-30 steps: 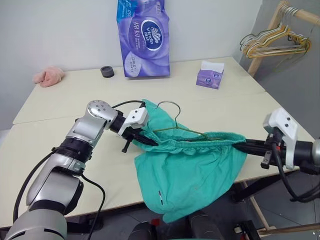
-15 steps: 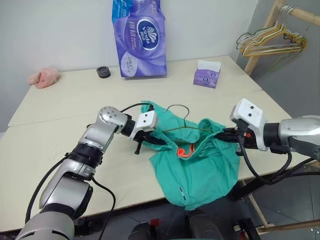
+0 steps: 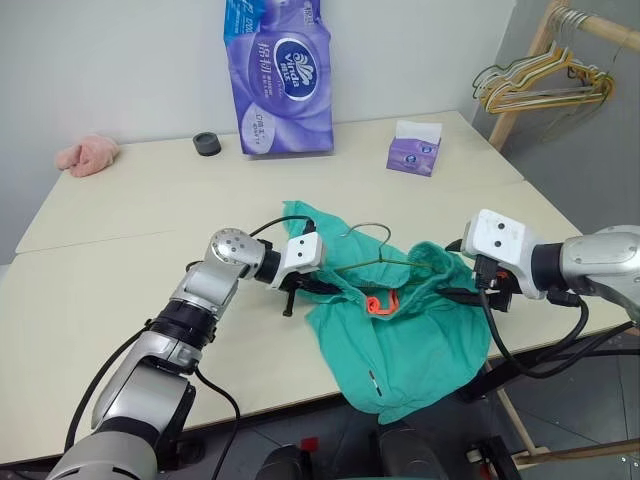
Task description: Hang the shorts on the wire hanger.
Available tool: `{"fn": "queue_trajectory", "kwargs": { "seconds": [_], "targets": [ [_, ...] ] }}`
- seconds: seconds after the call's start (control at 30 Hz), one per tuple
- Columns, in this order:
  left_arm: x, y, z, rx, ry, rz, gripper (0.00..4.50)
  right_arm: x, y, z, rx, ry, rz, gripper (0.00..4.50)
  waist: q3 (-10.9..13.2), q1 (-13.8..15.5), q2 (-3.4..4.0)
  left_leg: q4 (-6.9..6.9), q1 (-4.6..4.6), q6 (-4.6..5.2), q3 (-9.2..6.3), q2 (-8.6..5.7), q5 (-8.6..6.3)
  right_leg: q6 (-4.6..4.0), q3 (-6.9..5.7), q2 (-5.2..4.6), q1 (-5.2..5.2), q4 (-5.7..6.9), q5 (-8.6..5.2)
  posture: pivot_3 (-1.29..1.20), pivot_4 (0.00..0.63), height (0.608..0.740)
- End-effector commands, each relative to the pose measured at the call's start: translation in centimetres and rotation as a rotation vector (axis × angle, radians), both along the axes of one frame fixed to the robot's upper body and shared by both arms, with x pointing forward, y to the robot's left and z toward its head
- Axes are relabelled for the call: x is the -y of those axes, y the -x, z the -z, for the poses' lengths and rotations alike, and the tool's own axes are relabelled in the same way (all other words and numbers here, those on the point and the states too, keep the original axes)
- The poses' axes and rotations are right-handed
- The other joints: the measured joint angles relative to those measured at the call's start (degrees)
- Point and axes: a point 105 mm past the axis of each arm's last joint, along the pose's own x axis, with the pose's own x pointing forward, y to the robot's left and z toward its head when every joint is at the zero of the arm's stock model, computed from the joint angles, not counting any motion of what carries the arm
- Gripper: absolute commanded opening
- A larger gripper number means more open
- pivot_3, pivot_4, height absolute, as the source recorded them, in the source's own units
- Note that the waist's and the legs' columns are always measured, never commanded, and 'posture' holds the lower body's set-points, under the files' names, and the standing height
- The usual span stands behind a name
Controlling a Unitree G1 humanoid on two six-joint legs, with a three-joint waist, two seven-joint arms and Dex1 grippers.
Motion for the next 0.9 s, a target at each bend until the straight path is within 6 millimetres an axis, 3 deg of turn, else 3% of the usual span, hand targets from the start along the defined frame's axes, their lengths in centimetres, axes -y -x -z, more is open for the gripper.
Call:
{"fn": "queue_trajectory", "kwargs": {
  "seconds": [0.03, 0.17, 0.33, 0.57, 0.7, 0.9],
  "targets": [
    [0.9, -0.1, -1.2, 0.056, 0.043, 0.008, 0.00, -0.8, 0.2, -1.3, 0.073, -0.016, -0.032, 3.69, 0.0, 0.0, 0.00, 0.00, 0.00, 0.00, -0.01, 0.00, 0.00, 0.00, -0.01, 0.00, 0.00, 0.00, 0.00, -0.29, 0.079, 0.740],
    [1.5, 0.1, -1.0, 0.060, 0.054, 0.008, 0.00, -1.1, 0.2, -1.3, 0.088, -0.010, -0.041, 3.69, 0.0, 0.0, 0.00, 0.00, 0.00, 0.00, 0.00, 0.00, 0.00, 0.00, 0.00, 0.00, 0.01, 0.00, 0.00, -0.29, 0.078, 0.740],
    [1.1, 0.3, -0.6, 0.061, 0.039, 0.006, 0.00, 1.2, 0.3, -1.6, 0.081, 0.039, 0.014, 3.69, 0.0, 0.1, 0.00, 0.00, 0.00, 0.00, -0.02, -0.01, 0.00, 0.00, -0.02, 0.00, 0.01, -0.01, 0.00, -0.29, 0.078, 0.740],
    [0.7, 0.3, -0.5, 0.065, 0.030, -0.005, 0.00, 3.6, 1.9, -2.2, 0.046, 0.055, 0.064, 3.69, 0.0, 0.2, 0.00, 0.00, 0.01, 0.00, -0.01, 0.00, 0.00, 0.00, -0.02, 0.01, 0.03, -0.02, 0.00, -0.27, 0.081, 0.740],
    [0.6, 0.3, -0.5, 0.065, 0.025, -0.006, 0.00, 5.4, 2.6, -0.9, 0.011, 0.092, 0.137, 3.69, 0.0, 0.3, -0.01, -0.01, 0.02, 0.00, -0.01, 0.00, 0.00, 0.00, -0.04, 0.02, 0.06, -0.03, 0.00, -0.27, 0.079, 0.740],
    [0.6, 0.3, -0.5, 0.066, 0.017, 0.005, 0.00, 5.7, 2.4, 1.0, -0.002, 0.110, 0.156, 3.69, 0.0, 0.2, 0.00, 0.00, 0.05, 0.00, 0.04, -0.01, 0.00, 0.00, -0.01, 0.06, 0.08, 0.00, 0.00, -0.28, 0.077, 0.740]
  ]
}}
